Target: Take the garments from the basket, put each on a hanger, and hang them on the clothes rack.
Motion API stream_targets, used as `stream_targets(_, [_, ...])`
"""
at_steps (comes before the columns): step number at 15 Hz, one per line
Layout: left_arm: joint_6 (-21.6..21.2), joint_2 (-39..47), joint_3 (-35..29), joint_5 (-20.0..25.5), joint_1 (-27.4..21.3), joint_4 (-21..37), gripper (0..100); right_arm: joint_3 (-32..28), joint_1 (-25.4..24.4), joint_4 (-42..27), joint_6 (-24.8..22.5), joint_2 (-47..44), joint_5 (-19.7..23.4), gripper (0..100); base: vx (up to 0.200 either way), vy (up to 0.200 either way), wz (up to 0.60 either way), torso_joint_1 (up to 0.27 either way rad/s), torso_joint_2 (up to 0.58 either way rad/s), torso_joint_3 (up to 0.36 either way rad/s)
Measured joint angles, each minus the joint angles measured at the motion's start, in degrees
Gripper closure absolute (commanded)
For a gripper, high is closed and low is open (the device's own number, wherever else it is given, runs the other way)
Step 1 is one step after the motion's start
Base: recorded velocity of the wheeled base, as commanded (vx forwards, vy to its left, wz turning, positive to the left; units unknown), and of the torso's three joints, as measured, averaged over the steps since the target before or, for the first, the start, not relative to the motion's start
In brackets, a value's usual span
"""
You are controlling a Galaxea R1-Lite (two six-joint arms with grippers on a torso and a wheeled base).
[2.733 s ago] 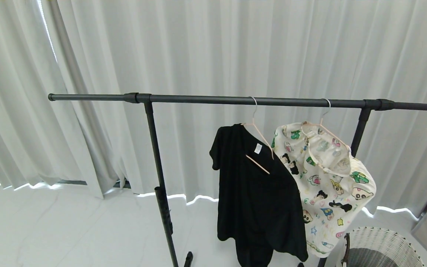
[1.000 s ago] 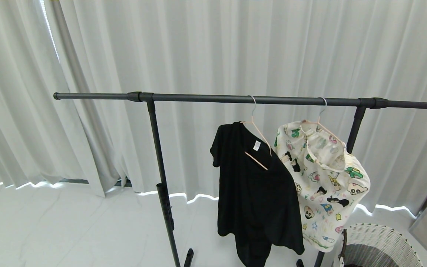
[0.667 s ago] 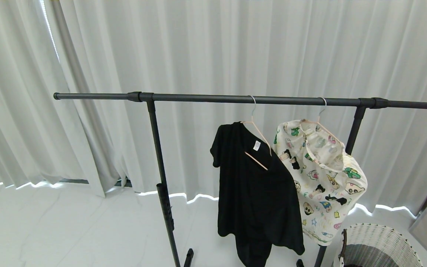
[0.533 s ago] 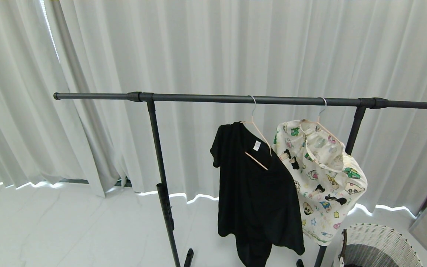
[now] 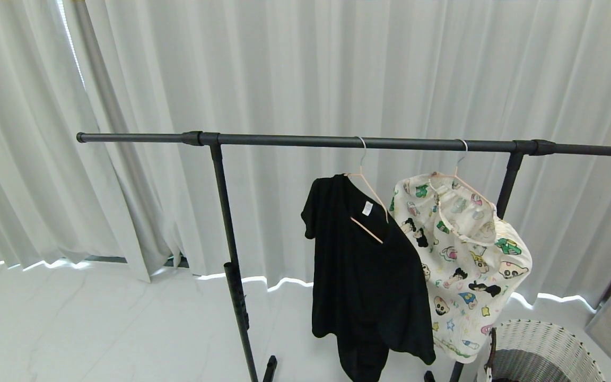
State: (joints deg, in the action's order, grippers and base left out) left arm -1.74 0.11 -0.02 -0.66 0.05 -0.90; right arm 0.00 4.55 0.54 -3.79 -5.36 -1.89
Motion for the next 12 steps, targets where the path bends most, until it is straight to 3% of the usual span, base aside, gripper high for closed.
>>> stream_targets(4, [0.13,0.00,0.02,0.00,0.05,0.01,0,0.00,-5.89,-0.11,-1.11,1.10,0.63,0,0.000,0.000,0.00,0.000,0.00,0.000])
stream_targets(7, [0.24,0.00,0.02,0.00,0.02,0.04,0,0.00,-4.75,-0.11,1.66,3.94,-2.02,0,0.000,0.000,0.00,0.000,0.00,0.000])
stream_targets(12, [0.27,0.00,0.02,0.00,0.05,0.06,0,0.00,-4.44,-0.05,5.16,5.07,-2.27,0,0.000,0.000,0.00,0.000,0.00,0.000])
